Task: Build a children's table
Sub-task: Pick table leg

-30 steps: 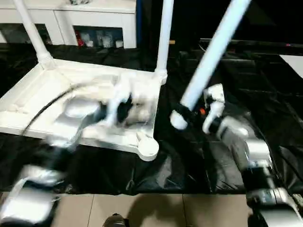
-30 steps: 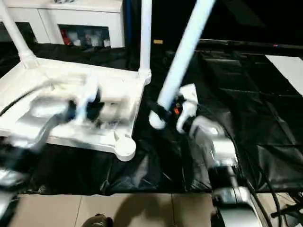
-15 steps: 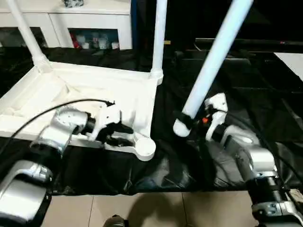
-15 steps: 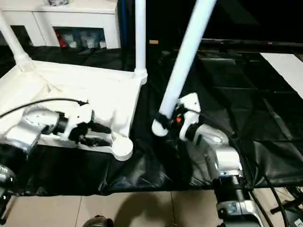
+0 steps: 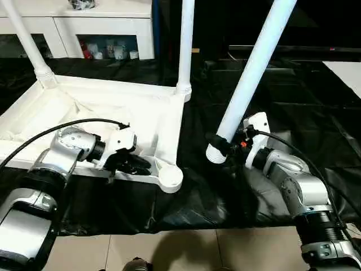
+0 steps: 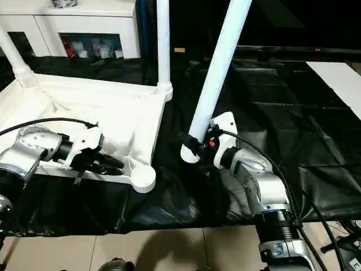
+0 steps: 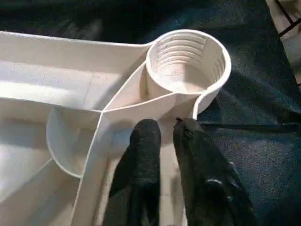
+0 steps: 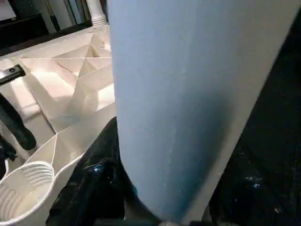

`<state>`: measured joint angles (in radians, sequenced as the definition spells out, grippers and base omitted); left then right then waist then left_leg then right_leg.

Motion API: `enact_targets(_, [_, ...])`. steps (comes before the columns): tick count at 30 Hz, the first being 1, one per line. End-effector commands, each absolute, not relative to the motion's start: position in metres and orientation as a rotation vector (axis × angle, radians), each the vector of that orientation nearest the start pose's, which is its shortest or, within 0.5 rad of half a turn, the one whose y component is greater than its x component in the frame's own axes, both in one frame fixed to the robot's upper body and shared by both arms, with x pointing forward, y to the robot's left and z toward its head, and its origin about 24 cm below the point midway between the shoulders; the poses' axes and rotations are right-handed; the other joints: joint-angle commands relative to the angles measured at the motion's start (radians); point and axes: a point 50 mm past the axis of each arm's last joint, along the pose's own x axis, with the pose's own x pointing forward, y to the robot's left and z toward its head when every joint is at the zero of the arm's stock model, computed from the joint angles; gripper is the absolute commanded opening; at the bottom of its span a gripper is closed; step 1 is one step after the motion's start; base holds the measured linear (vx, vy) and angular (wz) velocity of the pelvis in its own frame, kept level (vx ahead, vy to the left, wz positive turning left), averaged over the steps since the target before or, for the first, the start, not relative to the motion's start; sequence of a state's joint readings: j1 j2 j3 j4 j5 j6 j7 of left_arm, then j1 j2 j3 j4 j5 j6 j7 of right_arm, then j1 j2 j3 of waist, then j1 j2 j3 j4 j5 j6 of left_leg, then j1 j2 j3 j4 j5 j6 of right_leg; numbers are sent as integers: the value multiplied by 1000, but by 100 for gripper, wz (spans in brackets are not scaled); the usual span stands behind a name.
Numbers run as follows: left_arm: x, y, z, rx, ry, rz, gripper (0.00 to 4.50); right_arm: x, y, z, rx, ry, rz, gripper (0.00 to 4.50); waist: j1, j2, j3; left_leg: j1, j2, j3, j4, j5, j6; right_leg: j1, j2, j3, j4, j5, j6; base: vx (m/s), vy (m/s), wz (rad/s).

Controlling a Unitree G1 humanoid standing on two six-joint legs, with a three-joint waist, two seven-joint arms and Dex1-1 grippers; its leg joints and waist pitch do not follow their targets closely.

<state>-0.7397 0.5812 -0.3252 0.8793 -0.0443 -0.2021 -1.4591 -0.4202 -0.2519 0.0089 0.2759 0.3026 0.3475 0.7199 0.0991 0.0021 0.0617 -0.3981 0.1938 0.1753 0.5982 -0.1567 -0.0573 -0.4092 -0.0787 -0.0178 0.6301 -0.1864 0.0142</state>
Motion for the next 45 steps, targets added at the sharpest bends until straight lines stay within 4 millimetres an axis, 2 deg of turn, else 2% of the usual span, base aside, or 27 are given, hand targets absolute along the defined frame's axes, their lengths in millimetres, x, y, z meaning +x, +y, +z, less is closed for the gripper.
enact_targets(1, [324,212,75,554,540,-1437,32,316,-145,78,93,190,791,188,3,8,-74,35,27,-4,-82,-321,-60,35,-55,23,-70,-194,-236,0,0,0])
enact_targets(4, [324,213,75,555,547,-1441,7,316,-145,78,92,192,793,188,4,7,-74,36,28,-4,-82,-321,-60,34,-56,23,-72,-207,-234,0,0,0])
enact_targets(7, [323,216,75,531,576,-1432,0,315,-145,77,91,194,795,188,3,9,-74,36,28,-4,-83,-321,-60,34,-55,23,-71,-205,-235,0,0,0])
enact_targets(13, [325,218,79,443,588,-1436,77,315,-145,77,88,199,801,188,0,8,-74,35,27,-3,-82,-308,-55,35,-54,22,-69,-184,-246,0,0,0])
enact_targets(15, [324,219,80,430,590,-1440,85,315,-145,77,88,199,802,188,0,7,-75,35,27,-2,-82,-302,-52,36,-54,22,-69,-176,-248,0,0,0])
enact_targets(20, [324,221,84,386,594,-1458,135,315,-144,77,91,202,811,188,2,8,-74,35,28,-2,-82,-309,-51,35,-55,23,-69,-184,-251,0,0,0])
enact_targets(23, [323,221,84,380,598,-1461,142,315,-144,77,91,202,813,188,3,8,-73,36,29,-2,-83,-314,-53,34,-56,23,-71,-202,-247,0,0,0])
enact_targets(24, [323,221,85,368,599,-1464,166,315,-144,77,90,203,815,188,4,8,-73,37,29,-2,-83,-317,-54,33,-56,24,-72,-205,-246,0,0,0])
enact_targets(28, [324,222,88,348,592,-1463,181,315,-144,76,89,205,817,188,6,9,-73,38,29,-3,-85,-323,-58,33,-56,24,-71,-207,-245,0,0,0])
enact_targets(30, [324,223,91,344,587,-1461,216,314,-144,76,88,208,819,188,7,9,-72,37,29,-3,-85,-326,-58,32,-55,24,-72,-209,-245,0,0,0])
enact_targets(36, [320,226,80,455,640,-1460,215,314,-144,76,87,209,823,188,8,10,-72,37,30,-4,-86,-328,-60,32,-56,25,-74,-216,-231,0,0,0])
enact_targets(37, [320,226,78,470,639,-1455,191,314,-144,76,86,208,823,188,9,11,-73,37,30,-4,-86,-330,-62,32,-56,25,-74,-217,-229,0,0,0])
enact_targets(41, [322,226,79,476,598,-1427,174,314,-145,76,86,208,823,188,10,10,-73,38,30,-4,-86,-332,-65,32,-57,25,-73,-219,-230,0,0,0])
enact_targets(45, [322,229,78,483,601,-1419,134,314,-144,76,86,209,824,188,11,10,-73,38,30,-4,-85,-330,-64,31,-56,24,-71,-205,-234,0,0,0])
